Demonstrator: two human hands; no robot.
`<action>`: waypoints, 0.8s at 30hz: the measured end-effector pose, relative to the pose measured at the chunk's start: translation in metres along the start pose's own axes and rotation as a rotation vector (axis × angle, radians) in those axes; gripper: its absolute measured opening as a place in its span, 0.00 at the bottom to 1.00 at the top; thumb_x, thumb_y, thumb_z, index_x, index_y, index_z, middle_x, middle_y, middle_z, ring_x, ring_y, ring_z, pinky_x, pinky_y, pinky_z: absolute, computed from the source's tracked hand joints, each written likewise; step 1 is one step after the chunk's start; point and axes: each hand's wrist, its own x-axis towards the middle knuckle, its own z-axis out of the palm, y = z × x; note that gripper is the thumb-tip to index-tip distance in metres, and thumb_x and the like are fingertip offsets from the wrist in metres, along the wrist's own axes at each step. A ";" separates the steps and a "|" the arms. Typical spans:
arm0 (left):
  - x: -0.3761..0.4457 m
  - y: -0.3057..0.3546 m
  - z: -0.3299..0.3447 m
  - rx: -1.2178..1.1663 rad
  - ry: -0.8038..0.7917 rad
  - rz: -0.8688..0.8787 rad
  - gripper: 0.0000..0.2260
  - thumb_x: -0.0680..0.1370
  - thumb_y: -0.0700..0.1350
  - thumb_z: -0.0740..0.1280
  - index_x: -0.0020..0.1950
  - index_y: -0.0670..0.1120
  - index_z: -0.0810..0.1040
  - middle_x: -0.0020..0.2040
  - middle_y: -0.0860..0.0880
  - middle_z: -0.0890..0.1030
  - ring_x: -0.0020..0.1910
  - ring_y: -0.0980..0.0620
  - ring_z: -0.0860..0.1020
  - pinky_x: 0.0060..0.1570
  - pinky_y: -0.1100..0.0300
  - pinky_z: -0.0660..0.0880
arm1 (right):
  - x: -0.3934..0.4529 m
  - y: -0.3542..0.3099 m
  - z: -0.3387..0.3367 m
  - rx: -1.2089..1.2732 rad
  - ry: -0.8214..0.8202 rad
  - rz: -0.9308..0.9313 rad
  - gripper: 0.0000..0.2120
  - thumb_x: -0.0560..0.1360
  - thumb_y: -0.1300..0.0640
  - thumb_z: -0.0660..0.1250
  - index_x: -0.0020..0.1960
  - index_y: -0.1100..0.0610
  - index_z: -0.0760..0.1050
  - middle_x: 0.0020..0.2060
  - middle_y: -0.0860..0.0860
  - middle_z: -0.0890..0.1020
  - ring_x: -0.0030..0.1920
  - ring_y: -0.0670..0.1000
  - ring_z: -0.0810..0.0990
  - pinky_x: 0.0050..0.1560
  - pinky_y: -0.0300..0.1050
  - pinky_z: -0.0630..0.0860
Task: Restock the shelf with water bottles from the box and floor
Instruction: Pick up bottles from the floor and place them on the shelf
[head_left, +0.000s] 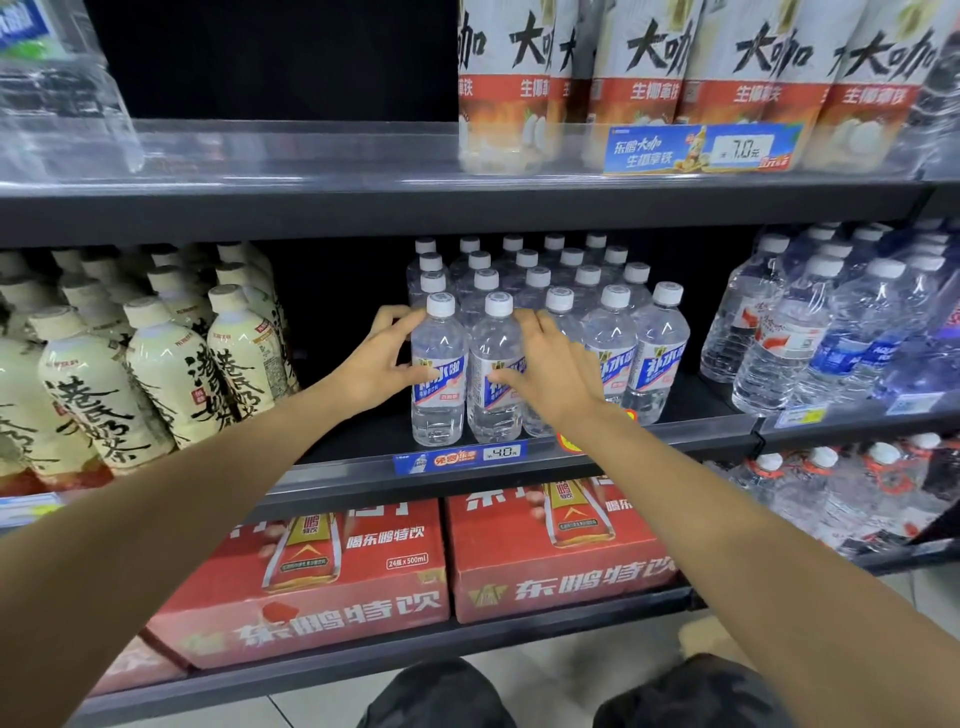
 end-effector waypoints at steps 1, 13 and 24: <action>0.000 0.001 0.001 0.004 0.010 -0.001 0.33 0.75 0.35 0.69 0.76 0.50 0.60 0.68 0.47 0.60 0.68 0.54 0.62 0.66 0.53 0.71 | 0.001 0.000 -0.001 0.005 0.003 0.004 0.35 0.72 0.42 0.70 0.72 0.56 0.62 0.68 0.52 0.69 0.54 0.61 0.81 0.45 0.52 0.77; -0.003 0.004 0.012 0.072 0.143 0.046 0.32 0.73 0.33 0.71 0.74 0.45 0.63 0.68 0.45 0.65 0.61 0.55 0.69 0.61 0.61 0.70 | 0.003 -0.010 -0.002 0.006 0.000 0.044 0.33 0.73 0.45 0.71 0.70 0.58 0.63 0.70 0.54 0.65 0.53 0.63 0.80 0.45 0.53 0.76; -0.030 0.025 0.004 0.508 0.158 0.041 0.31 0.74 0.45 0.72 0.75 0.48 0.63 0.71 0.47 0.68 0.66 0.48 0.71 0.63 0.49 0.73 | -0.024 -0.010 -0.030 0.060 0.044 -0.087 0.20 0.79 0.54 0.65 0.67 0.56 0.64 0.60 0.54 0.75 0.47 0.58 0.81 0.39 0.49 0.77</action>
